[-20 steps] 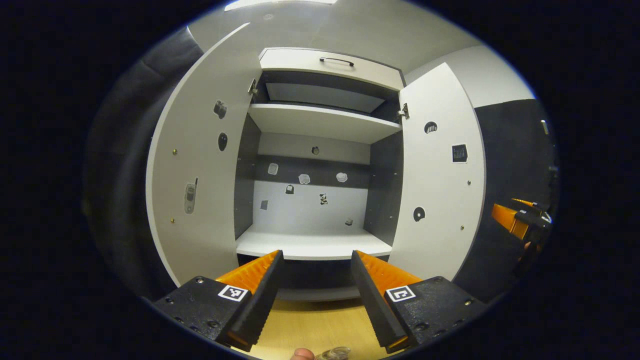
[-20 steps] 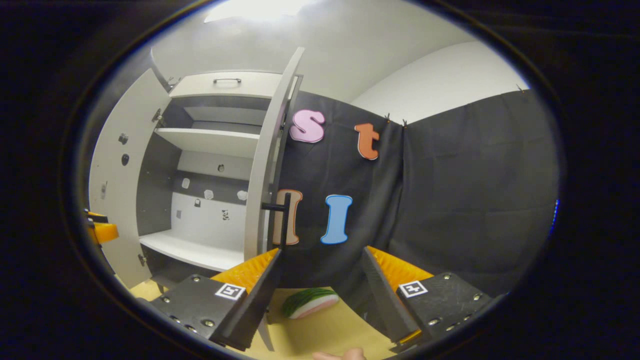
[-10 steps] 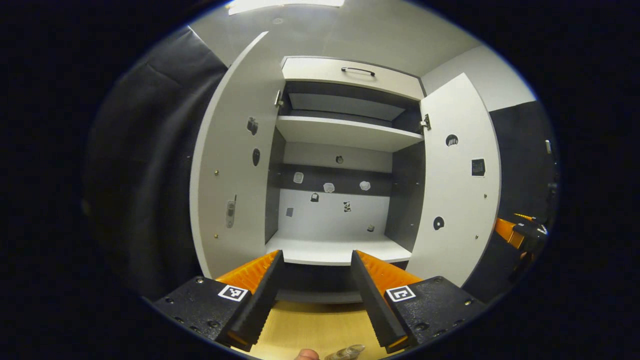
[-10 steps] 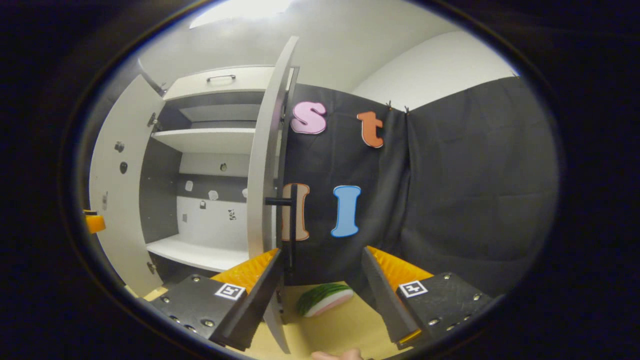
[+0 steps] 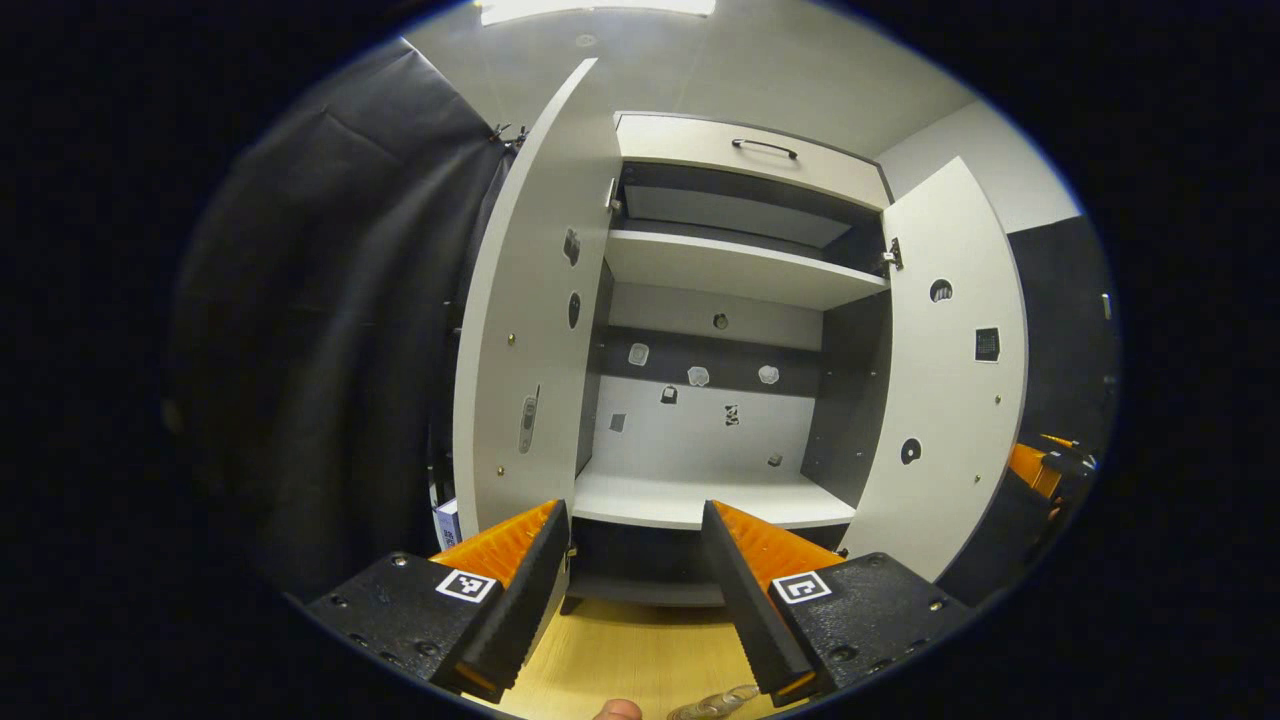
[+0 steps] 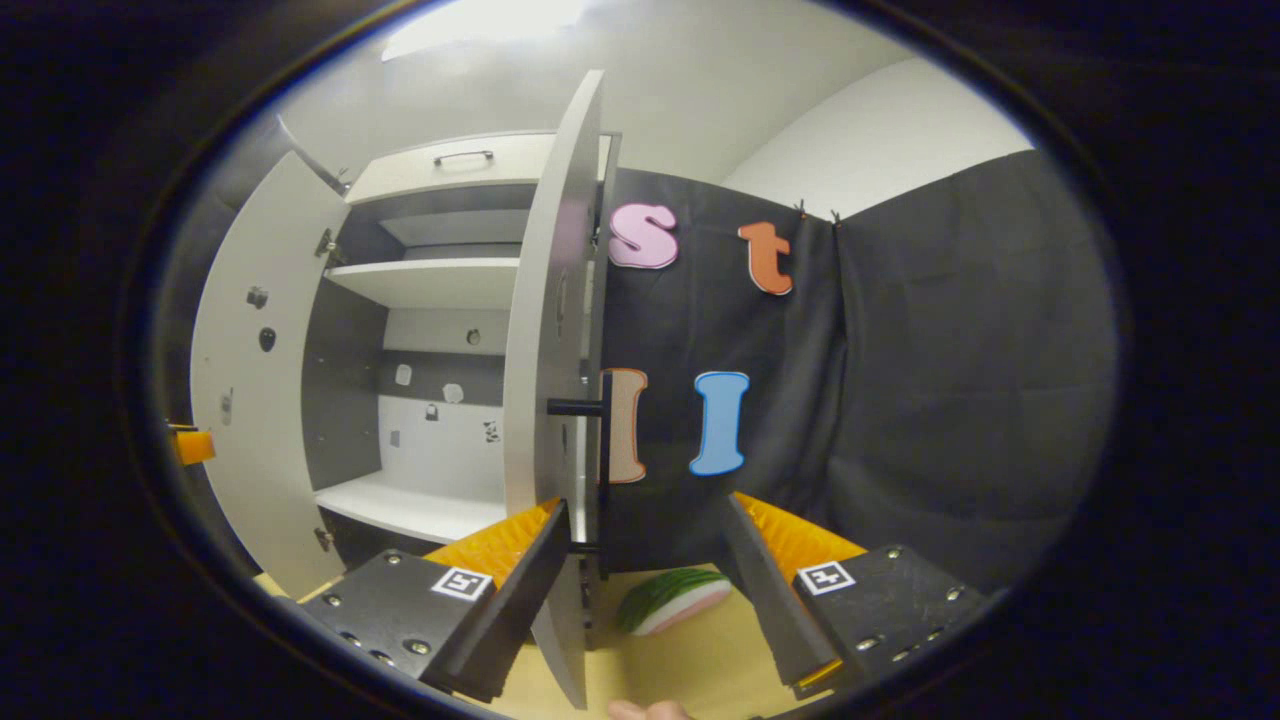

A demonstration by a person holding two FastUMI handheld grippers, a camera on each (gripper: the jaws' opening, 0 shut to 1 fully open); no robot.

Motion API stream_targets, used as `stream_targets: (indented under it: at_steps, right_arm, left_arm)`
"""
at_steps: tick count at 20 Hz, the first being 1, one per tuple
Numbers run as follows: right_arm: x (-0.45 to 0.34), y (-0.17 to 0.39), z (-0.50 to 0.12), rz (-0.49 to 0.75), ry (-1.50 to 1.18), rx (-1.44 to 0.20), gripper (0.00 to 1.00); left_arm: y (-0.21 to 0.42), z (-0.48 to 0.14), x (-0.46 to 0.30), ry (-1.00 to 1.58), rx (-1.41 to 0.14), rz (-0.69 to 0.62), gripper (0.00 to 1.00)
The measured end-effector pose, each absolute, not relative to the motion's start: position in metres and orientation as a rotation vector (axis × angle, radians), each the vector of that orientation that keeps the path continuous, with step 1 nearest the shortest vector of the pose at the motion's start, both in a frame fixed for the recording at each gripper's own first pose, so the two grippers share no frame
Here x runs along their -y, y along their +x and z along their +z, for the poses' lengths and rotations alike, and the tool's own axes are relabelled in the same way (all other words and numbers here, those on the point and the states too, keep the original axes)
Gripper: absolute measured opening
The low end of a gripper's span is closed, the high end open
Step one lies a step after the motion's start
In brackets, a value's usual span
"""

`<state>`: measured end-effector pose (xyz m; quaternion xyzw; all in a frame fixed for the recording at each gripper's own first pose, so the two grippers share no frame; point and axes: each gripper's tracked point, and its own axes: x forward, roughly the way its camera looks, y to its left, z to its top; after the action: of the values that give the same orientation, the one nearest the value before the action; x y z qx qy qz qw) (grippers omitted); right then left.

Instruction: Grasp the bottle in the cabinet with the left hand and place it on the coaster, then close the right door with the right hand and the left door with the left hand.

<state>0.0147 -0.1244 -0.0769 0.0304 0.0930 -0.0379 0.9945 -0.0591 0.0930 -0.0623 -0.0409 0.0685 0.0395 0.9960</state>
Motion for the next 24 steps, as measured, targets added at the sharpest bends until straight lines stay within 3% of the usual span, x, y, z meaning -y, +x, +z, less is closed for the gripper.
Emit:
stream_targets:
  at_steps: [4,5,6,7,8,14,24]
  right_arm:
    - [0.072,0.024,-0.075,0.026,0.066,-0.188,0.93]
    - [0.058,0.027,-0.076,0.052,0.066,-0.190,0.95]
    - [0.046,0.030,-0.075,0.080,0.070,-0.193,0.95]
    - [0.035,0.034,-0.076,0.106,0.075,-0.194,0.95]
    - [0.024,0.037,-0.075,0.129,0.078,-0.193,0.95]
    - [-0.034,0.051,-0.075,0.260,0.105,-0.193,0.95]
    - [-0.087,0.051,-0.067,0.368,0.139,-0.186,0.93]
  left_arm:
    - [-0.063,-0.061,-0.101,-0.079,-0.136,0.092,0.86]
    - [-0.062,-0.062,-0.105,-0.076,-0.136,0.100,0.81]
    - [-0.065,-0.061,-0.111,-0.070,-0.134,0.113,0.85]
    - [-0.067,-0.061,-0.117,-0.061,-0.132,0.130,0.81]
    - [-0.072,-0.059,-0.126,-0.051,-0.130,0.150,0.85]
    - [-0.103,-0.055,-0.173,-0.019,-0.132,0.284,0.85]
    - [-0.137,-0.052,-0.215,-0.023,-0.127,0.415,0.85]
